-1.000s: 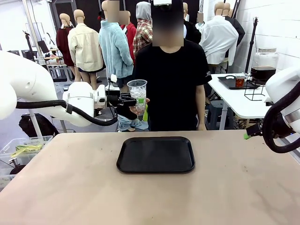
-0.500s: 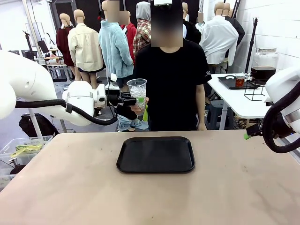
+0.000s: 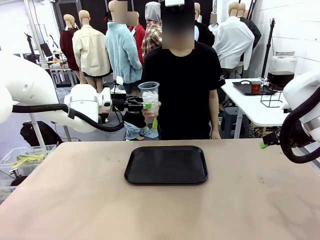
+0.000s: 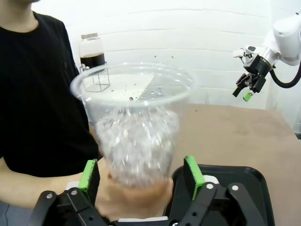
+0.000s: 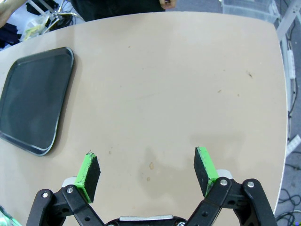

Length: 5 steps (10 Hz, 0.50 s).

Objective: Pour the drink into the iced cup.
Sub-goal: Open the gripper to release the iced cup you were holding.

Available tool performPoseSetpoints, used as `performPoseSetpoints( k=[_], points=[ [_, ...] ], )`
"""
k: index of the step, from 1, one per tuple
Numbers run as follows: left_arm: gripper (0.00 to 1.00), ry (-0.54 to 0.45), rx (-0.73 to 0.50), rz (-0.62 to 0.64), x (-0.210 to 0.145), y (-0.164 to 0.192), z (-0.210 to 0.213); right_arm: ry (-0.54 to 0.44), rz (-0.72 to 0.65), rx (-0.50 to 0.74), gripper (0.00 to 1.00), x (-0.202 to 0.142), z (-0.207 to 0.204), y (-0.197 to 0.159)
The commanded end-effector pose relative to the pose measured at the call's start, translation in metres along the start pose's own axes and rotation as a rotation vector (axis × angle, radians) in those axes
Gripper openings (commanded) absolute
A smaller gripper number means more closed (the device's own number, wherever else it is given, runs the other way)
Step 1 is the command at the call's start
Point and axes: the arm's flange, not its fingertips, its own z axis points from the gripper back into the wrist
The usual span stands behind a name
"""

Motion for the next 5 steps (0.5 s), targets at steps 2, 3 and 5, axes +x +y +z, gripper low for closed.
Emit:
performPoseSetpoints(
  k=[2,3,5],
  points=[
    [1.0,0.03,0.088,-0.006,0.005,-0.023,0.029,-0.009,0.006,0.004,1.0,-0.002,-0.001,0.0],
    [1.0,0.058,0.065,0.02,0.004,-0.033,0.043,-0.009,0.006,0.004,1.0,-0.002,-0.001,0.0],
    [1.0,0.139,-0.022,0.049,0.008,-0.062,0.081,-0.009,0.006,0.004,1.0,-0.002,-0.001,0.0]
  ],
)
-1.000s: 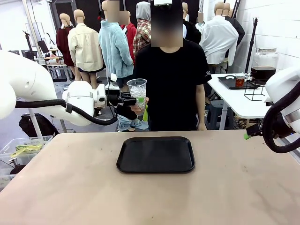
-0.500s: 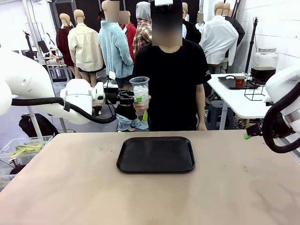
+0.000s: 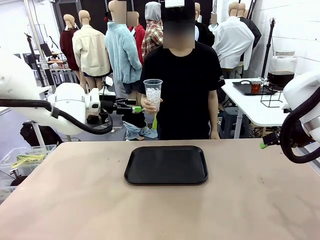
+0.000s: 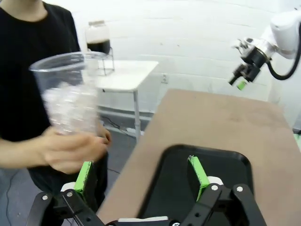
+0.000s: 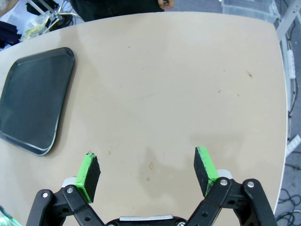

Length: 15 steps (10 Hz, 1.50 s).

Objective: Pour the drink into the iced cup.
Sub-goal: Open the gripper to release the iced cup you were holding.

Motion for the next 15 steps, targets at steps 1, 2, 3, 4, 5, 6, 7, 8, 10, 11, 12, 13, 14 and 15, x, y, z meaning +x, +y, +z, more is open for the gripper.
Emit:
performPoseSetpoints(
  k=[1,2,3,4,5,6,7,8,10,11,12,13,14,15],
  points=[
    [1.0,0.099,-0.063,0.004,0.005,-0.032,0.054,-0.009,0.006,0.004,1.0,-0.002,-0.001,0.0],
    [1.0,0.181,-0.049,-0.004,0.005,-0.04,0.089,-0.009,0.006,0.004,1.0,-0.002,-0.001,0.0],
    [1.0,0.235,0.095,0.051,0.006,-0.04,0.121,-0.009,0.006,0.004,1.0,-0.002,-0.001,0.0],
    [1.0,0.283,0.248,0.091,0.003,-0.044,0.146,-0.009,0.006,0.004,1.0,-0.002,-0.001,0.0],
    [1.0,0.353,0.326,0.122,0.0,-0.051,0.165,-0.009,0.006,0.004,1.0,-0.002,-0.001,0.0],
    [1.0,0.398,0.399,0.136,0.002,-0.06,0.182,-0.009,0.006,0.004,1.0,-0.002,-0.001,0.0],
    [1.0,0.431,0.498,0.168,0.004,-0.064,0.198,-0.009,0.006,0.004,1.0,-0.002,-0.001,0.0],
    [1.0,0.459,0.538,0.196,0.008,-0.064,0.21,-0.009,0.006,0.004,1.0,-0.002,-0.001,0.0],
    [1.0,0.472,0.572,0.248,0.013,-0.063,0.226,-0.009,0.006,0.004,1.0,-0.002,-0.001,0.0],
    [1.0,0.502,0.594,0.283,0.01,-0.06,0.229,-0.009,0.006,0.004,1.0,-0.002,-0.001,0.0],
    [1.0,0.517,0.599,0.299,0.007,-0.062,0.23,-0.009,0.006,0.004,1.0,-0.002,-0.001,0.0],
    [1.0,0.471,0.595,0.233,0.0,-0.06,0.225,-0.009,0.006,0.004,1.0,-0.002,-0.001,0.0],
    [1.0,0.471,0.595,0.233,0.0,-0.06,0.225,-0.009,0.006,0.004,1.0,-0.002,-0.001,0.0],
    [1.0,0.487,0.597,0.264,-0.003,-0.06,0.226,-0.009,0.006,0.004,1.0,-0.002,-0.001,0.0]
  ],
)
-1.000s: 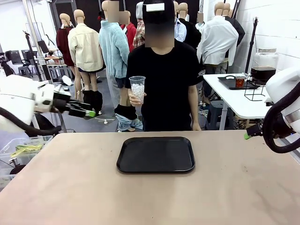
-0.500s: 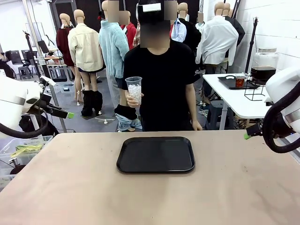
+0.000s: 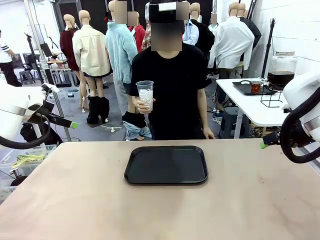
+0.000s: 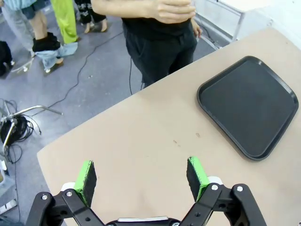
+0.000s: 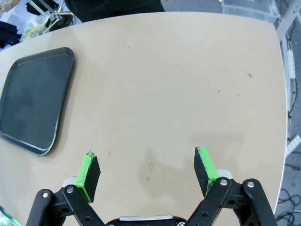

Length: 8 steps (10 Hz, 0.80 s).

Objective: Pour the drink into the iced cup.
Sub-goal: Open the gripper to release the iced cup you were holding.

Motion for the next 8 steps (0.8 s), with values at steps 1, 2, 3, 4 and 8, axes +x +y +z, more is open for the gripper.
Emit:
performPoseSetpoints(
  k=[1,2,3,4,8],
  points=[
    [1.0,0.069,0.121,0.051,-0.003,-0.01,-0.01,-0.009,0.006,0.004,1.0,-0.002,-0.001,0.0],
    [1.0,0.125,0.186,0.067,-0.001,-0.021,-0.017,-0.009,0.006,0.004,1.0,-0.002,-0.001,0.0],
    [1.0,0.164,0.202,0.059,0.001,-0.028,-0.02,-0.009,0.006,0.004,1.0,-0.002,-0.001,0.0],
    [1.0,0.159,0.206,0.073,0.006,-0.033,-0.017,-0.009,0.006,0.004,1.0,-0.002,-0.001,0.0],
    [1.0,0.258,0.182,0.15,0.008,-0.037,-0.016,-0.009,0.006,0.004,1.0,-0.002,-0.001,0.0]
  ],
)
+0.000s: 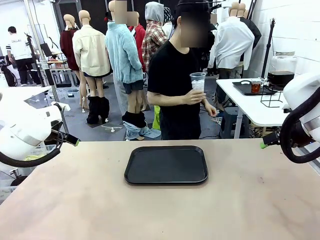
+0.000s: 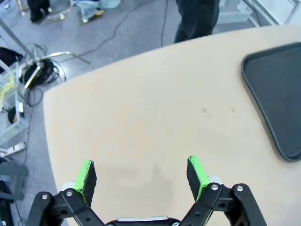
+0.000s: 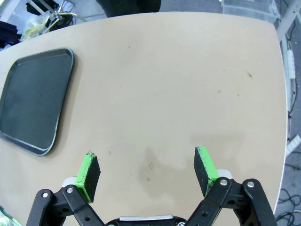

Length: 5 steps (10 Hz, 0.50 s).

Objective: Pour the drink into the iced cup.
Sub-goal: Open the gripper to release the iced cup you were holding.

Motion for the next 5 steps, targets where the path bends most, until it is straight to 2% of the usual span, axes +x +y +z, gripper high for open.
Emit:
performPoseSetpoints(
  k=[1,2,5],
  points=[
    [1.0,0.077,-0.072,-0.027,0.041,-0.006,0.031,-0.009,0.006,0.004,1.0,-0.002,-0.001,0.0],
    [1.0,0.0,0.0,0.0,0.0,0.0,0.0,-0.009,0.006,0.004,1.0,-0.002,-0.001,0.0],
    [1.0,0.0,0.0,0.0,0.0,0.0,0.0,-0.009,0.006,0.004,1.0,-0.002,-0.001,0.0]
  ],
)
